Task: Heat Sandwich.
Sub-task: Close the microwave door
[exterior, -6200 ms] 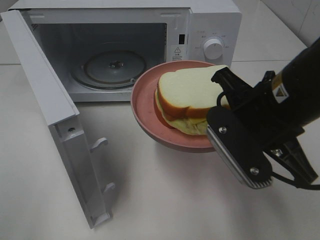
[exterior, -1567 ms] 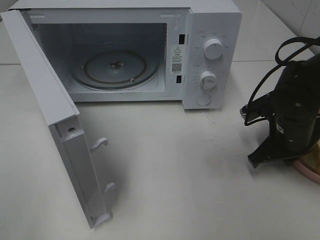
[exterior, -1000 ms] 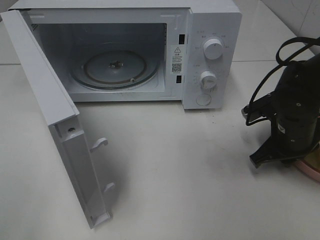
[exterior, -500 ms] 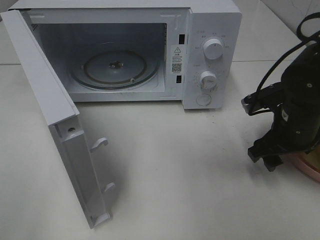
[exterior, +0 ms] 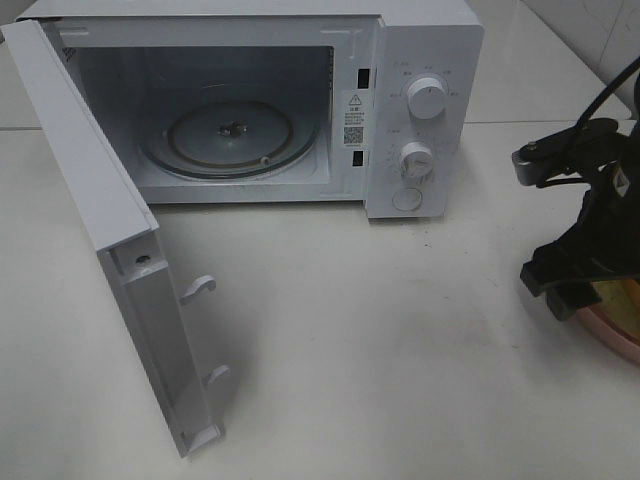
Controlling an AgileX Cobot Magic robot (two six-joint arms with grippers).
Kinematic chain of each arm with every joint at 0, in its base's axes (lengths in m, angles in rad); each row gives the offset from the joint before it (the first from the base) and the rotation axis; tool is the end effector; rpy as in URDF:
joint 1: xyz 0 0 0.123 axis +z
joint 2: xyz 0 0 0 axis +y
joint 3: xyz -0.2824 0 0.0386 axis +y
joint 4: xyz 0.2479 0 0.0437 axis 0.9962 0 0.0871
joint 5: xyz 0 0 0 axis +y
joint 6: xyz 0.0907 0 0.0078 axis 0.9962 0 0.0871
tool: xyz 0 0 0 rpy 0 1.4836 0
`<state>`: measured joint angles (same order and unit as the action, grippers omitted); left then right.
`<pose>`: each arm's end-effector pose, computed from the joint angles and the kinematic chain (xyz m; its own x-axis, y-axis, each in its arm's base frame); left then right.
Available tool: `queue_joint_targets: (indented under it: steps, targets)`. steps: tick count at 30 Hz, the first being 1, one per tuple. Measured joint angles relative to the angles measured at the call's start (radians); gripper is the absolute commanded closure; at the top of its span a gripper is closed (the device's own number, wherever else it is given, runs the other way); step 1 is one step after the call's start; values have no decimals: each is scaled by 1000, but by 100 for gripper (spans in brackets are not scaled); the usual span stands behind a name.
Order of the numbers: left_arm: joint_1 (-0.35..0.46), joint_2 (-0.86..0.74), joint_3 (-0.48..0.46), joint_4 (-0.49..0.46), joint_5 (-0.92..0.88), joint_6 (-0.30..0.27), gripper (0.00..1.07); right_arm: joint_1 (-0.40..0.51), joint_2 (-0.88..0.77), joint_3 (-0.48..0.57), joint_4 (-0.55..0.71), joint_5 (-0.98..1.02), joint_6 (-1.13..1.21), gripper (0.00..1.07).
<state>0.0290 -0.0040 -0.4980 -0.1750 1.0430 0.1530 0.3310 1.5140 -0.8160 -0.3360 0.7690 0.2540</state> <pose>-0.0048 -0.0138 0.2790 -0.4244 0.0511 -0.9040 0.1344 0.9909 -0.0071 0.2524 0.0646 0.1948 -0.9251 -0.3096 -0.2198 -0.2616 0.9393 -0.2220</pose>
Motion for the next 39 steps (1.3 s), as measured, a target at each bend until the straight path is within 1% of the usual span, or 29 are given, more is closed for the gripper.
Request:
queue_joint_targets:
  steps: [3,5,7,15,17,19,23,25,26,29,30,33,34,37,38,39]
  targets:
    - [0,0,0,0,0,0,3,0,-86,0,27,46,-30,30]
    - [0,0,0,0,0,0,3,0,-110,0,28,59,-36,30]
    - [0,0,0,0,0,0,3,0,-186,1,28,92,-41,30]
    - [0,0,0,0,0,0,3,0,-356,1,36,182,-48,31]
    - [0,0,0,0,0,0,3,0,-432,1,53,221,-67,31]
    - [0,0,0,0,0,0,3,0,-452,1,60,234,-71,31]
    - [0,0,0,0,0,0,3,0,-570,1,100,294,-103,31]
    - [0,0,0,0,0,0,3,0,-595,1,106,307,-108,31]
    - [0,0,0,0,0,0,3,0,-639,1,122,330,-119,31]
    - [0,0,0,0,0,0,3,0,-683,1,137,342,-124,31]
    - [0,0,0,0,0,0,3,0,-732,1,152,356,-134,31]
    - [0,0,0,0,0,0,3,0,-799,1,179,368,-149,31]
    - [0,0,0,0,0,0,3,0,-799,1,179,368,-149,31]
    - [0,0,0,0,0,0,3,0,-888,9,194,385,-155,31]
    - [0,0,0,0,0,0,3,0,-888,9,194,385,-155,31]
    - [0,0,0,0,0,0,3,0,-935,25,197,386,-157,31]
